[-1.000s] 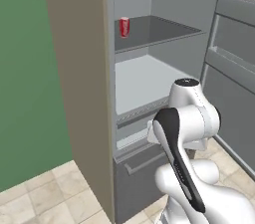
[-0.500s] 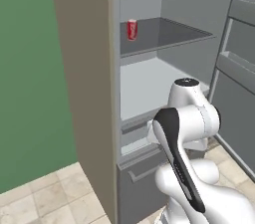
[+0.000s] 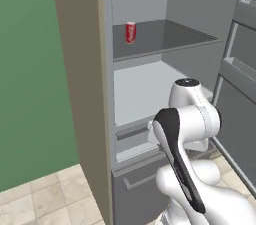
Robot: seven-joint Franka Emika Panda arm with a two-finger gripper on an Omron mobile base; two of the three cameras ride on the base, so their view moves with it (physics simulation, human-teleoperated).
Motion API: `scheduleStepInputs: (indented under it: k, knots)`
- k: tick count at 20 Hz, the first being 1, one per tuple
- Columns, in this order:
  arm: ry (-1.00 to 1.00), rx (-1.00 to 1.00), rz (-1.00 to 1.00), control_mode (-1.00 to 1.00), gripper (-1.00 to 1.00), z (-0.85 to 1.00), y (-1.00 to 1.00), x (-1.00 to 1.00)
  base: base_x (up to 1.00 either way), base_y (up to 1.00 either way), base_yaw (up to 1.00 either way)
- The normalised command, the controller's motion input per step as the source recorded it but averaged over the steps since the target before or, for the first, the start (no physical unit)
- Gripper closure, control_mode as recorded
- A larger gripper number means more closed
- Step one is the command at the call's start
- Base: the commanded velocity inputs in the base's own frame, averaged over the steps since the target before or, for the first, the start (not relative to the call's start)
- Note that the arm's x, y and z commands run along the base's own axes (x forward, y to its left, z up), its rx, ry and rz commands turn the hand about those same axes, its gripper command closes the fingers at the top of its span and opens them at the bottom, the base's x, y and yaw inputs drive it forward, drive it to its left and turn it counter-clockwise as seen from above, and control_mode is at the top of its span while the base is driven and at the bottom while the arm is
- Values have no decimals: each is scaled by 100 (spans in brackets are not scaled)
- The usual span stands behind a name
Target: Open the fridge, grab two sodas, and place both sodas inside the bowl with ice on the dining counter.
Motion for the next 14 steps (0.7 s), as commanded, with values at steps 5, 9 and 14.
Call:
scheduleStepInputs:
  k: [5, 9, 14]
  knots:
    - [0, 1, 5, -100, -100, 0, -1, 12, 37, -21, 17]
    - [-11, 0, 30, -100, -100, 21, -2, 51, 0, 0, 0]
    - [-22, -2, 25, -100, -100, 58, -11, 15, 0, 0, 0]
